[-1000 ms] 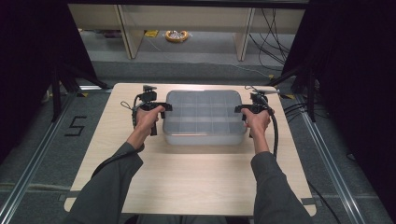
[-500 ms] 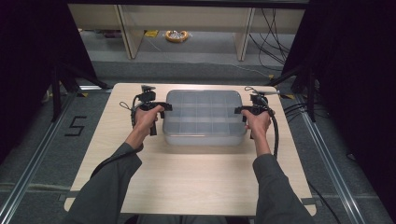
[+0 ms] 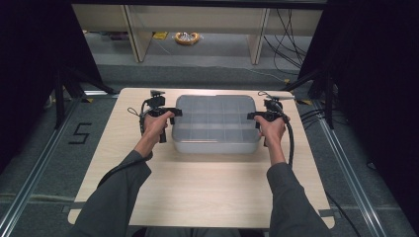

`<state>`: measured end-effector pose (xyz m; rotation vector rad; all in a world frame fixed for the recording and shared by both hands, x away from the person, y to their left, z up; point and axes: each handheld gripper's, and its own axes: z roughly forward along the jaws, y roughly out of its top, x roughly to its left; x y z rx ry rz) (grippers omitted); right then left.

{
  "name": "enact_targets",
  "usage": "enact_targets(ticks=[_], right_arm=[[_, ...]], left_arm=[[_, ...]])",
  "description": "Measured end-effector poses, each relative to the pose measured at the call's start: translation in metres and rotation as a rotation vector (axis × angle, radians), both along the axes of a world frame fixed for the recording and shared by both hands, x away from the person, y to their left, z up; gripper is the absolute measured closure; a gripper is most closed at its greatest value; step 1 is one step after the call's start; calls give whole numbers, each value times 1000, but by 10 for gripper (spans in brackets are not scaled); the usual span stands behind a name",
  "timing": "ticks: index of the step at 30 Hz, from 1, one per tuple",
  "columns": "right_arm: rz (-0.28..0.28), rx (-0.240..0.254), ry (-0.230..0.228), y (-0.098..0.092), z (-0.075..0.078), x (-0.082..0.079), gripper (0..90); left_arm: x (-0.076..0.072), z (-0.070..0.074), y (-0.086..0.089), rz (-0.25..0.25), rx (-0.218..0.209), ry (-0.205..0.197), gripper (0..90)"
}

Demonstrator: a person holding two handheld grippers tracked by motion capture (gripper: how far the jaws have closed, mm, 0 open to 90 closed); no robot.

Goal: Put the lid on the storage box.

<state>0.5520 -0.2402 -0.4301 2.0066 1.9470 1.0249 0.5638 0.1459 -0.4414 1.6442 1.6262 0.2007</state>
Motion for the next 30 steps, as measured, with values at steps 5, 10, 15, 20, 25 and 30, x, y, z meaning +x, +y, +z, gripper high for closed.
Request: enact_targets(ticks=[5, 10, 15, 20, 25, 30], right_arm=[[30, 0, -39, -2, -2, -2, 457], [-14, 44, -2, 1, -1, -6, 461], [6, 1, -26, -5, -1, -8, 467], [12, 12, -4, -12, 3, -12, 467], [30, 39, -29, -10, -2, -11, 497], [-28, 20, 11, -1, 0, -10, 471]], left_arm=[[-3, -1, 0, -23, 10, -3, 524], [-4, 1, 1, 0, -11, -17, 479], [-5, 2, 6, -3, -6, -1, 453], [-10, 0, 13, -13, -46, 46, 468], [-13, -1, 9, -33, -75, 49, 534], [-11, 1, 0, -12, -47, 36, 525]])
